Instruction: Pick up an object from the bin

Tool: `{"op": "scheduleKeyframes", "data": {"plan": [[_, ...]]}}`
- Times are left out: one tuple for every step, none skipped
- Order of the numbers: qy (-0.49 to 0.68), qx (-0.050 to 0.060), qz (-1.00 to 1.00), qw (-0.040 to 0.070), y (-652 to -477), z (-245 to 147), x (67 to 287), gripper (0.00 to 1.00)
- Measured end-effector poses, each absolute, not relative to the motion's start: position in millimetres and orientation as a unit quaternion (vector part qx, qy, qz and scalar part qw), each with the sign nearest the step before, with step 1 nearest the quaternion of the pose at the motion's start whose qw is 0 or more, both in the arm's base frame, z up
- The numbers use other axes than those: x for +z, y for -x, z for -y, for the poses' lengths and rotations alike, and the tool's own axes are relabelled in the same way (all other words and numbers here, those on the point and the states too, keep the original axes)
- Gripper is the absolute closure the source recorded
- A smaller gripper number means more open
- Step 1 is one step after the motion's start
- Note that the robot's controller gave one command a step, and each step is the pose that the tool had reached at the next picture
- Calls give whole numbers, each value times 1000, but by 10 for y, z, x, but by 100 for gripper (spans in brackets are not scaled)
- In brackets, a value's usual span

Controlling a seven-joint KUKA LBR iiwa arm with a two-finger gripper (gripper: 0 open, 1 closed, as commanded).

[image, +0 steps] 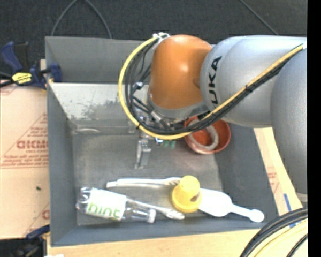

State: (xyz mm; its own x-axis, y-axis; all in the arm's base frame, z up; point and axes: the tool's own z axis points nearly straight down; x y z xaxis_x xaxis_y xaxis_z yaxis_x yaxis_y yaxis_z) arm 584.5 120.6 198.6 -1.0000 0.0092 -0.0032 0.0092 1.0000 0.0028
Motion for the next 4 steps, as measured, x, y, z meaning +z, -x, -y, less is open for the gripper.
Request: {"op": "scheduleKeyframes", "data": {"plan": [[-5, 1, -1000, 2, -5845, -1206, 1986, 0], [23, 0, -1000, 2, -5743, -888, 1843, 0], [69, 1, -998, 2, -5673, -741, 1762, 0], [90, 0, -996, 3, -5647, -217, 1511, 0]]}}
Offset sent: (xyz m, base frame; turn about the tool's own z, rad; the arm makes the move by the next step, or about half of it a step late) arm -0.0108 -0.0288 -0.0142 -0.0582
